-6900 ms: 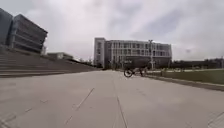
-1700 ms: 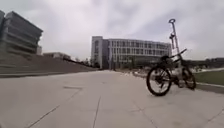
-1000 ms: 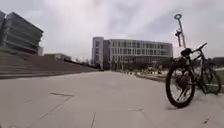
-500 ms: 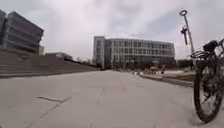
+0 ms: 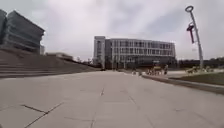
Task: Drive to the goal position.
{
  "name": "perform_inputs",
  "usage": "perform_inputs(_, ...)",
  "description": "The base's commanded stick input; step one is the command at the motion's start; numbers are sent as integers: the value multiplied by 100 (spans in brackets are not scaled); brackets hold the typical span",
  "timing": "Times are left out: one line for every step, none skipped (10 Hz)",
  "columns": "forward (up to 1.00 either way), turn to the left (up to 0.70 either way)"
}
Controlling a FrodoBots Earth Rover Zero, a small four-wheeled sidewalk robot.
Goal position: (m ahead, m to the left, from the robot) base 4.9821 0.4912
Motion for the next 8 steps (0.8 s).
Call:
perform_inputs(100, 0)
perform_inputs(100, 0)
perform_inputs(100, 0)
perform_inputs(100, 0)
perform_inputs(100, 0)
perform_inputs(100, 0)
perform_inputs(100, 0)
perform_inputs(100, 0)
